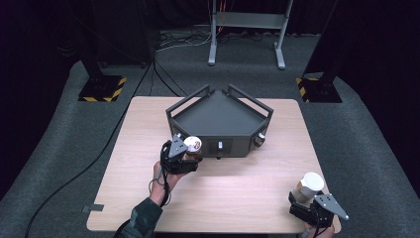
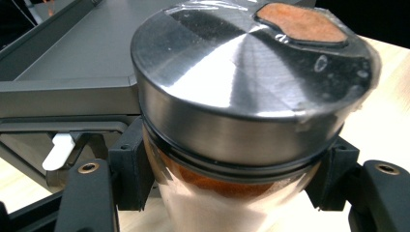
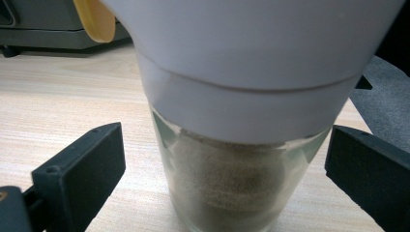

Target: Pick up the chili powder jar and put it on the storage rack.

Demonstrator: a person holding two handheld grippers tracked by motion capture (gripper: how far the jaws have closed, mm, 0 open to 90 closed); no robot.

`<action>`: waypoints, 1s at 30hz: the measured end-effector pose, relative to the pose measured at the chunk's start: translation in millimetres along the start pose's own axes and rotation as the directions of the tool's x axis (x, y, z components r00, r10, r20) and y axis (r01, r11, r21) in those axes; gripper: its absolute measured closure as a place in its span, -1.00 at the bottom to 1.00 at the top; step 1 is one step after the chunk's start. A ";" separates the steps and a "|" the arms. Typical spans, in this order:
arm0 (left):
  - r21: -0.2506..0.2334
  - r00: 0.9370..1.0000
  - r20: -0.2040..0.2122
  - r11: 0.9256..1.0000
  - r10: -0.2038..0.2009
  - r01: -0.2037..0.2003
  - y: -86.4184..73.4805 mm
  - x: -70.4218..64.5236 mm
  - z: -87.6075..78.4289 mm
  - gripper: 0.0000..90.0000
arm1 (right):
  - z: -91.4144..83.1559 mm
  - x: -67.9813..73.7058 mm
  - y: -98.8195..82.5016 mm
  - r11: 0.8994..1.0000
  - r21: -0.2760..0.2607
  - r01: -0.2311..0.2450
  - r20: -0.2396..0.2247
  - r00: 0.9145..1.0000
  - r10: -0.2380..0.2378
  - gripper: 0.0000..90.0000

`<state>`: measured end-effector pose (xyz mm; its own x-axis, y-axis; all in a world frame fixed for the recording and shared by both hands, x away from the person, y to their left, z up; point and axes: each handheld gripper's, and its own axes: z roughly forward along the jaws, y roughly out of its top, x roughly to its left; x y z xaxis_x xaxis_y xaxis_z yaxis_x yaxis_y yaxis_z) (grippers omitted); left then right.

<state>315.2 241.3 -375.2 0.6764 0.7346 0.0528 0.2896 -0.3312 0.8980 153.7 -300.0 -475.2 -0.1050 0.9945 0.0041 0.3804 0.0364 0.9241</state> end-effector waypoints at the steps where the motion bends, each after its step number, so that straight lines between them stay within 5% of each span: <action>1: 0.000 1.000 0.001 1.000 0.001 -0.001 0.2 0.0 0.1 -0.30 | 0.0 0.0 -0.1 1.000 0.000 0.000 0.000 1.000 0.000 -1.00; 30: -0.009 0.999 0.032 1.000 0.011 -0.010 12.3 3.1 3.2 -0.29 | 0.3 -0.2 0.7 1.000 0.004 -0.001 0.000 1.000 0.001 -1.00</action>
<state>322.9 237.6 -365.4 0.7009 0.7116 0.0483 0.2768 -0.3337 0.9011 154.2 -300.1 -474.7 -0.1050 0.9945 0.0053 0.3838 0.0356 0.9227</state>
